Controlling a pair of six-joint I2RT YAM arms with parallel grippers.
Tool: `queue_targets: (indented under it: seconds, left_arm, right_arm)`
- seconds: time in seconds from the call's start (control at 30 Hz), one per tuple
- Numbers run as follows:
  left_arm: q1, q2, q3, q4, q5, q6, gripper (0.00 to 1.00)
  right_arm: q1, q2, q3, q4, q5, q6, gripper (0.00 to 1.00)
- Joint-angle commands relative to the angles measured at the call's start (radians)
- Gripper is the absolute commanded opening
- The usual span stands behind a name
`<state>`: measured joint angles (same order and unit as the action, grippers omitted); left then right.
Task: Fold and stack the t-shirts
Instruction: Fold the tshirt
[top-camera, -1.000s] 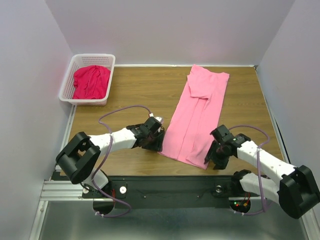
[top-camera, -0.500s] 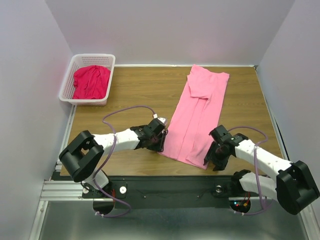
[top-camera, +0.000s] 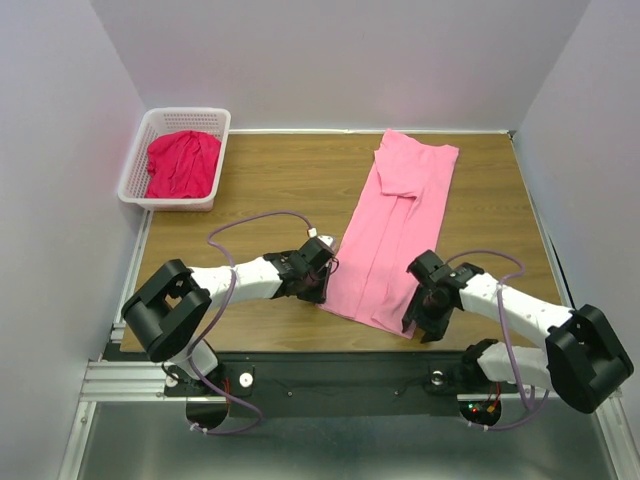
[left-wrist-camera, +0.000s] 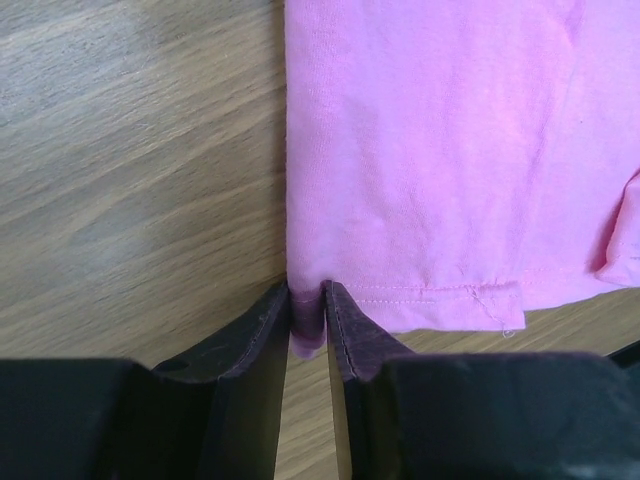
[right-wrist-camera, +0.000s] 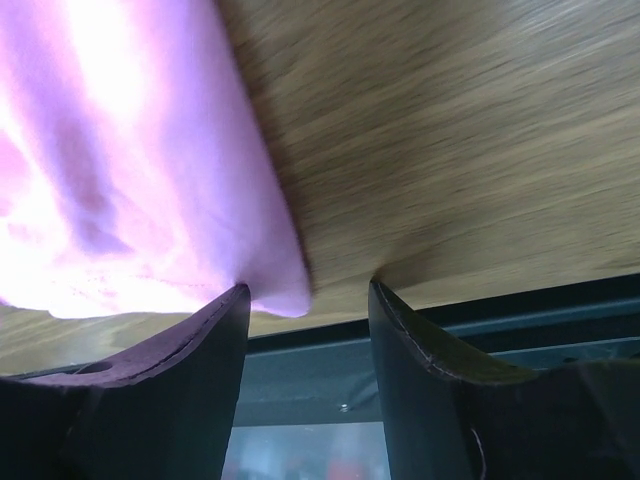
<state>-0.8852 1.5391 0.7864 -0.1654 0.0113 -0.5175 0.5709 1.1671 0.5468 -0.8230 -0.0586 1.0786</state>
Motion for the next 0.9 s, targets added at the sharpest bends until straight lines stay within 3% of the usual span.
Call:
queue_targets:
  seconds: [0.0,0.17,0.23,0.43,0.47,0.57,0.63,0.87]
  left_arm:
    - [-0.015,0.046,-0.01,-0.068,-0.002,0.004,0.31]
    - [-0.015,0.046,-0.013,-0.071,-0.002,0.008,0.27]
    - [-0.014,0.046,-0.013,-0.072,-0.004,0.013,0.21]
    - [-0.015,0.038,-0.009,-0.077,-0.004,0.014,0.15]
    - [-0.015,0.036,-0.007,-0.08,-0.004,0.014,0.13]
    - [-0.015,0.023,0.004,-0.1,-0.002,0.022,0.06]
    - [-0.014,0.001,0.019,-0.129,-0.004,0.024,0.0]
    - [-0.014,-0.054,-0.006,-0.166,0.016,0.005,0.0]
  right_arm:
    - [0.055,0.037,0.03,0.058,0.045,0.087,0.56]
    - [0.069,0.028,0.024,0.058,0.095,0.138,0.51]
    - [0.069,0.005,0.005,0.055,0.105,0.156,0.46]
    - [0.069,-0.06,-0.045,0.045,0.137,0.19,0.22]
    - [0.069,-0.067,-0.047,0.044,0.143,0.191,0.13]
    - [0.069,-0.073,-0.03,0.032,0.14,0.173,0.01]
    - [0.067,-0.078,0.001,-0.016,0.143,0.146,0.01]
    - [0.069,-0.147,0.061,-0.189,0.106,0.063,0.01]
